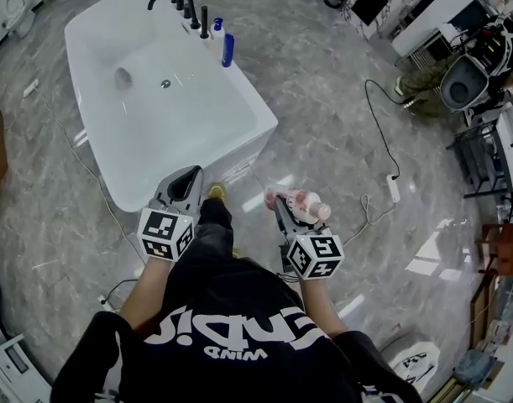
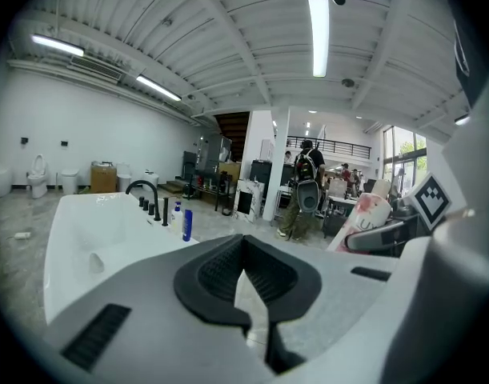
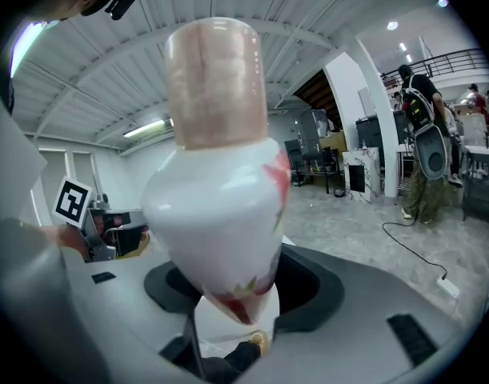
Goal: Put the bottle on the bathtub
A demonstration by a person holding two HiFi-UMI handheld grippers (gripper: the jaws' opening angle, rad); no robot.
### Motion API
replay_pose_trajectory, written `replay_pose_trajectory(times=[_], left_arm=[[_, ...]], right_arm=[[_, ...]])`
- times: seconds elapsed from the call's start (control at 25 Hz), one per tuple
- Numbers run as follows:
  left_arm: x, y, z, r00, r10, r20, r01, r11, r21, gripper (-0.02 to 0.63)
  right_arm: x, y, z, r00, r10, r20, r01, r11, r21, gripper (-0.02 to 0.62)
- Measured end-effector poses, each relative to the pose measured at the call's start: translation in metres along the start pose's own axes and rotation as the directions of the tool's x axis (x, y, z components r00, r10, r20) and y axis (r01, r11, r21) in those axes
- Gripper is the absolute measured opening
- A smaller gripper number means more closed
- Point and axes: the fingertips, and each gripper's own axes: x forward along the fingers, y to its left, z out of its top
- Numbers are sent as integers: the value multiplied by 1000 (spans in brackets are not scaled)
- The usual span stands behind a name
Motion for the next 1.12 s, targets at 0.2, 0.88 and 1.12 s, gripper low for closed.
replay_pose_trajectory(times=[0.2, 0.88, 1.12], left_arm=[[50, 24, 16, 1000, -7, -3, 7, 1000, -7, 8], [170, 123, 79, 999, -33, -21, 33, 999, 2, 8], [191, 128, 97, 998, -58, -21, 58, 998, 13, 8]], right_arm=[[48, -16, 24, 1000, 25, -8, -26, 1000, -18, 244], [192, -43, 119, 998, 55, -12, -56, 997, -61, 244], [208, -54, 135, 999, 34, -13, -34, 998, -51, 244]])
